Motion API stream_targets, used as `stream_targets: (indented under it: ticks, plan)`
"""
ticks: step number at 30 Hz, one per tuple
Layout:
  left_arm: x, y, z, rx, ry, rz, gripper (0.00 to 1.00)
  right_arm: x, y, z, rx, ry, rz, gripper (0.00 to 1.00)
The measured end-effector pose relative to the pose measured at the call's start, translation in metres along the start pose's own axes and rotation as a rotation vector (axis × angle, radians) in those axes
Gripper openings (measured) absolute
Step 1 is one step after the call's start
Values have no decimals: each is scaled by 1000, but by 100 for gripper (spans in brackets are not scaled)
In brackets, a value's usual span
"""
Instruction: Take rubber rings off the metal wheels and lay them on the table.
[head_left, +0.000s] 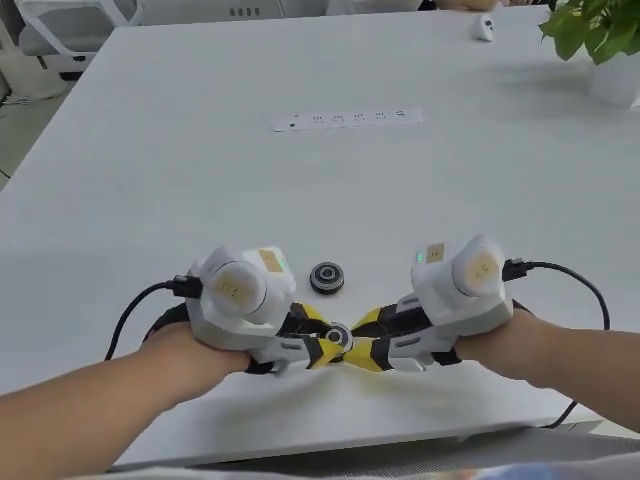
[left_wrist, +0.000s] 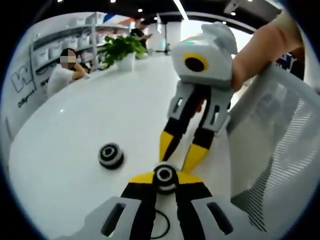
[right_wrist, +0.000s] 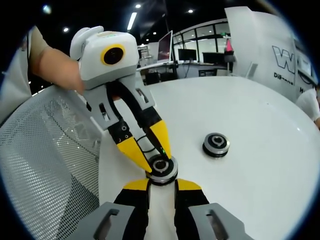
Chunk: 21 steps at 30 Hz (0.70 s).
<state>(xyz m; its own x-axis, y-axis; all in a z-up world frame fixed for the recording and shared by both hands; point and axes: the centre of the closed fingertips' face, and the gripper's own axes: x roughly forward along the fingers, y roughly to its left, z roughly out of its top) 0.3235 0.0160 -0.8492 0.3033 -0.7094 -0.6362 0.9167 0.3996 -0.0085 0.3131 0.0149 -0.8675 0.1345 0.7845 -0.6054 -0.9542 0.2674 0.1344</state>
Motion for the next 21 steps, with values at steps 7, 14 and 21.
stream_targets:
  ticks: [7, 14, 21]
  plan:
    - [-1, -2, -1, 33, -11, 12, 13, -3, -4, -6, -17, 34, -23, 9]
    - [-1, -2, -1, 23, -19, 21, 13, -2, -3, -5, 6, 23, -24, 2]
    - [-2, -2, -1, 29, -18, 28, 13, -2, -5, -4, 49, 21, -31, 0]
